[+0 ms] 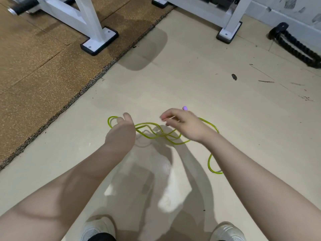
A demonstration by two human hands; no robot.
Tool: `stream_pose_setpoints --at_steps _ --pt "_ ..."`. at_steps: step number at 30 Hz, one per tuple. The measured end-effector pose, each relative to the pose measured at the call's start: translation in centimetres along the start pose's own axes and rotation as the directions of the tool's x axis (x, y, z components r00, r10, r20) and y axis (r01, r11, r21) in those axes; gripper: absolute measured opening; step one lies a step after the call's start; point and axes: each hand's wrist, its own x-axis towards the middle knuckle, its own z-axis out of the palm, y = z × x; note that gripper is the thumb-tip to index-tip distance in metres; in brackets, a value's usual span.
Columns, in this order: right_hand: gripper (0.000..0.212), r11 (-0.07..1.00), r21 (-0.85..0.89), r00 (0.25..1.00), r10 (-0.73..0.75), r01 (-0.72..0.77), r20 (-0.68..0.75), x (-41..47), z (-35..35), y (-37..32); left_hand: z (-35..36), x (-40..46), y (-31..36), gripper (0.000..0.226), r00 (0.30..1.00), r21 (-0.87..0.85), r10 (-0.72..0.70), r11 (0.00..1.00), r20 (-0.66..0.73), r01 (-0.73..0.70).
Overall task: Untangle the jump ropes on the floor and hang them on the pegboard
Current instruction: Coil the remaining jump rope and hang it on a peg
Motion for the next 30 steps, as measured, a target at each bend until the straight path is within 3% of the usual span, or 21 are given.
stream_pose_setpoints --at_steps 2,4,7,9,11,13,14,15,16,17,18,19,21,23,24,26,28,30 --pt "0.028 0.991 -0.113 0.984 -0.054 0.074 0.17 0.1 2.0 -0.8 -0.6 -0.1 0.5 0.025 0.999 -0.253 0.038 0.967 0.037 -0.027" --pt "0.034 0.986 -0.136 0.959 -0.055 0.096 0.277 0.3 3.7 -0.9 -1.2 -0.3 0.7 0.021 0.982 -0.5 0.187 0.854 0.036 -0.144" --pt "0.011 0.992 -0.12 0.946 0.006 0.035 0.323 0.2 3.7 -0.8 -1.5 -1.1 0.3 0.029 0.939 -0.663 0.34 0.692 -0.049 -0.284" --pt "0.02 0.998 0.012 0.914 0.045 -0.054 0.404 -0.1 2.0 -0.8 -1.6 -1.2 0.0 0.041 0.937 -0.727 0.347 0.637 -0.027 -0.257" --pt "0.02 0.935 0.294 0.897 0.05 -0.196 0.439 -0.6 -0.1 -0.4 -1.4 -1.0 -0.6 0.028 0.945 -0.723 0.323 0.639 -0.057 -0.262" --pt "0.017 0.734 0.606 0.949 0.183 -0.307 0.258 -0.4 -2.3 1.2 -1.1 -0.6 -1.2 0.028 0.946 -0.728 0.312 0.629 -0.084 -0.273" --pt "0.016 0.706 0.634 0.934 0.351 -0.315 0.072 -0.1 -3.3 2.7 -0.9 -0.6 -1.5 0.035 0.943 -0.739 0.327 0.62 -0.063 -0.265" --pt "0.019 0.747 0.542 0.84 0.527 -0.385 -0.131 0.3 -4.0 4.3 -0.8 -0.6 -1.6 0.038 0.939 -0.774 0.345 0.59 -0.015 -0.229" --pt "0.031 0.77 0.326 0.701 0.636 -0.549 -0.322 0.3 -4.3 5.8 -0.7 -0.8 -1.7 0.036 0.929 -0.827 0.367 0.535 0.043 -0.173" --pt "0.048 0.736 0.11 0.621 0.633 -0.668 -0.462 0.1 -4.2 6.6 -0.5 -0.9 -1.7 0.033 0.915 -0.879 0.394 0.463 0.09 -0.113" --pt "0.064 0.743 -0.059 0.659 0.55 -0.666 -0.513 -0.1 -3.5 7.1 -0.5 -1.0 -1.7 0.028 0.894 -0.919 0.432 0.39 0.122 -0.063" --pt "0.072 0.814 -0.17 0.771 0.428 -0.555 -0.472 -0.3 -2.7 6.8 -0.6 -1.2 -1.6 0.026 0.868 -0.945 0.476 0.326 0.143 -0.023" --pt "0.067 0.957 -0.153 0.962 0.221 -0.246 -0.161 -0.5 -0.5 4.7 -0.4 -1.4 -1.3 0.023 0.827 -0.979 0.542 0.195 0.154 0.054" --pt "0.055 0.989 -0.093 0.972 0.132 -0.116 0.192 -0.3 1.6 2.5 -0.5 -1.4 -0.9 0.01 0.808 -0.99 0.572 0.067 0.141 0.126" --pt "0.045 0.992 -0.112 0.959 0.094 -0.066 0.267 0.1 2.4 2.1 -0.6 -1.4 -0.8 0.008 0.805 -0.987 0.578 0.013 0.136 0.158" --pt "0.012 0.995 -0.088 0.977 0.065 -0.048 0.202 0.7 3.2 1.7 -0.7 -1.4 -0.6 0.018 0.819 -0.971 0.558 -0.095 0.132 0.221" --pt "0.023 0.987 0.09 0.985 0.118 -0.13 0.129 1.0 2.9 2.4 -0.9 -1.4 -0.5 0.017 0.829 -0.924 0.541 -0.227 0.145 0.309" --pt "0.037 0.986 0.089 0.99 0.142 -0.144 0.028 1.0 2.2 3.3 -1.2 -1.4 -0.4 0.016 0.767 -0.854 0.604 -0.263 0.217 0.448"
